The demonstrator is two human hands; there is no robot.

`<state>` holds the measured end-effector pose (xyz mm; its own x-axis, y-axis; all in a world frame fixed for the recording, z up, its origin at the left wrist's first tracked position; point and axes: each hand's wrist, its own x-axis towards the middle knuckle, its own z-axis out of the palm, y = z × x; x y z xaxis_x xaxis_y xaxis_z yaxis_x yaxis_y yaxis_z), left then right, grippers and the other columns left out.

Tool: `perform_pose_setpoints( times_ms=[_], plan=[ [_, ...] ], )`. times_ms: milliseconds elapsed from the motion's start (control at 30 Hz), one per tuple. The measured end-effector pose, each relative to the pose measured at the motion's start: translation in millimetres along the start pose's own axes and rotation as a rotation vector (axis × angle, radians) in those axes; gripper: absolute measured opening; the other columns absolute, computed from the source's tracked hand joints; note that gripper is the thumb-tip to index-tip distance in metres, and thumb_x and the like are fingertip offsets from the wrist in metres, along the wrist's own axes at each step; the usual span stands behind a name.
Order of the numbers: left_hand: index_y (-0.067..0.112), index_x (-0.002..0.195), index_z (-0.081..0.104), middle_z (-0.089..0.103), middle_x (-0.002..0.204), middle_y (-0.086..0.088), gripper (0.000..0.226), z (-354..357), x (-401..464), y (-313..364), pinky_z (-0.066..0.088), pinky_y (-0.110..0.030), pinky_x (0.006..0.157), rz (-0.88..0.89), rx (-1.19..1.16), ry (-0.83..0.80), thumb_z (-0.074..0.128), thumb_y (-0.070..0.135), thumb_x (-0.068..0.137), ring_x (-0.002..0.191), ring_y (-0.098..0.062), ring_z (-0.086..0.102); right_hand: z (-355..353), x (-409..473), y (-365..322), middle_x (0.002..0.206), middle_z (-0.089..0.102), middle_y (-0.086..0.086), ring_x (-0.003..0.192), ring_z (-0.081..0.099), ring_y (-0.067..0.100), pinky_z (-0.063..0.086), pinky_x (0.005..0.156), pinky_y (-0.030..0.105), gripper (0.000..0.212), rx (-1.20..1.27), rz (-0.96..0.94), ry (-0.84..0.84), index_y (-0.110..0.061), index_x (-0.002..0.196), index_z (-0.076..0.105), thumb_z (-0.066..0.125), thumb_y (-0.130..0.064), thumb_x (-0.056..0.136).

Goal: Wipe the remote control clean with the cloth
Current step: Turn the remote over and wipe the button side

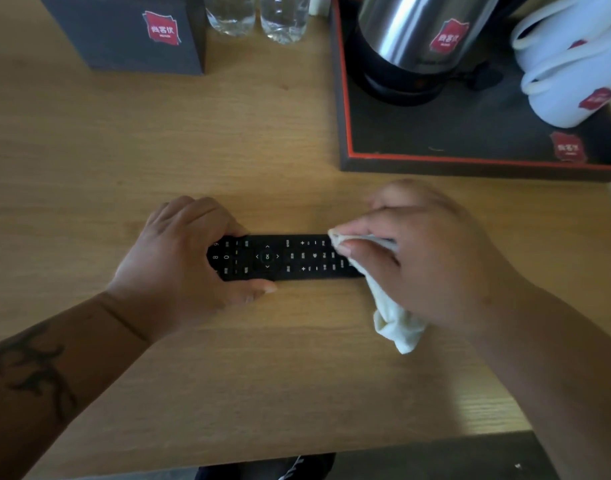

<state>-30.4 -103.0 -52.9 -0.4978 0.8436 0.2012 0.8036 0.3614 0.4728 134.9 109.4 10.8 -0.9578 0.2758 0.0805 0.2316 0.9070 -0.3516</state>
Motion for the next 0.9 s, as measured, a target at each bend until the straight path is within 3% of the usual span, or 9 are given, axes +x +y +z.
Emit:
perform_pose_setpoints(
  times_ms=[67, 133, 200, 367, 467, 600, 900],
  plan=[
    [0.018, 0.089, 0.063, 0.056, 0.085, 0.009, 0.062, 0.0, -0.6, 0.2, 0.040, -0.034, 0.083, -0.008, 0.007, 0.003, 0.066, 0.073, 0.061, 0.083, -0.015, 0.051, 10.2, 0.2, -7.0, 0.087, 0.062, -0.005, 0.079, 0.061, 0.018, 0.046, 0.077, 0.026, 0.021, -0.017, -0.088, -0.013, -0.030, 0.099, 0.078, 0.062, -0.039, 0.088],
    [0.018, 0.089, 0.063, 0.055, 0.085, 0.010, 0.062, 0.1, -1.4, 0.0, 0.038, -0.033, 0.083, -0.011, 0.006, 0.005, 0.066, 0.073, 0.060, 0.082, -0.014, 0.050, 11.1, -4.9, -5.3, 0.086, 0.061, -0.006, 0.073, 0.060, 0.017, 0.050, 0.059, 0.031, 0.021, -0.068, -0.127, -0.012, -0.029, 0.100, 0.078, 0.061, -0.038, 0.090],
    [0.018, 0.089, 0.064, 0.057, 0.086, 0.009, 0.062, -0.1, -1.0, -0.3, 0.040, -0.034, 0.082, -0.007, -0.006, 0.000, 0.066, 0.073, 0.060, 0.082, -0.014, 0.051, 5.4, -12.9, 5.6, 0.087, 0.060, -0.006, 0.074, 0.059, 0.016, 0.049, 0.055, 0.030, 0.023, -0.098, -0.122, -0.010, -0.030, 0.102, 0.077, 0.059, -0.038, 0.091],
    [0.016, 0.089, 0.065, 0.058, 0.085, 0.007, 0.063, -1.0, -0.4, 0.4, 0.042, -0.036, 0.080, -0.003, -0.003, 0.004, 0.066, 0.073, 0.061, 0.081, -0.017, 0.052, -7.9, -29.3, 26.1, 0.088, 0.059, -0.006, 0.077, 0.057, 0.012, 0.050, 0.062, 0.029, 0.026, -0.155, -0.089, 0.020, -0.025, 0.104, 0.077, 0.057, -0.036, 0.093],
    [0.015, 0.088, 0.066, 0.058, 0.085, 0.006, 0.063, -0.2, -0.5, 0.1, 0.043, -0.037, 0.079, -0.002, 0.003, 0.006, 0.067, 0.072, 0.061, 0.080, -0.017, 0.053, -2.9, -23.1, 9.5, 0.097, 0.065, -0.002, 0.083, 0.059, 0.018, 0.051, 0.074, 0.034, 0.021, -0.130, -0.217, 0.096, -0.018, 0.104, 0.076, 0.060, -0.028, 0.096],
    [0.014, 0.085, 0.066, 0.058, 0.083, 0.005, 0.064, 1.0, -0.5, -0.1, 0.041, -0.034, 0.077, 0.000, 0.016, 0.030, 0.067, 0.072, 0.060, 0.078, -0.019, 0.052, 23.8, -14.3, -5.9, 0.109, 0.070, -0.002, 0.096, 0.061, 0.019, 0.052, 0.080, 0.037, 0.021, -0.174, -0.423, 0.039, -0.015, 0.110, 0.074, 0.057, -0.024, 0.100],
    [0.017, 0.087, 0.065, 0.057, 0.083, 0.007, 0.061, 0.5, -1.7, -2.1, 0.047, -0.040, 0.078, 0.010, 0.001, 0.012, 0.069, 0.072, 0.062, 0.079, -0.019, 0.055, 9.3, -34.3, 16.4, 0.104, 0.072, -0.004, 0.093, 0.064, 0.019, 0.052, 0.084, 0.037, 0.022, -0.196, -0.347, 0.033, -0.018, 0.111, 0.075, 0.059, -0.027, 0.098]
  ],
)
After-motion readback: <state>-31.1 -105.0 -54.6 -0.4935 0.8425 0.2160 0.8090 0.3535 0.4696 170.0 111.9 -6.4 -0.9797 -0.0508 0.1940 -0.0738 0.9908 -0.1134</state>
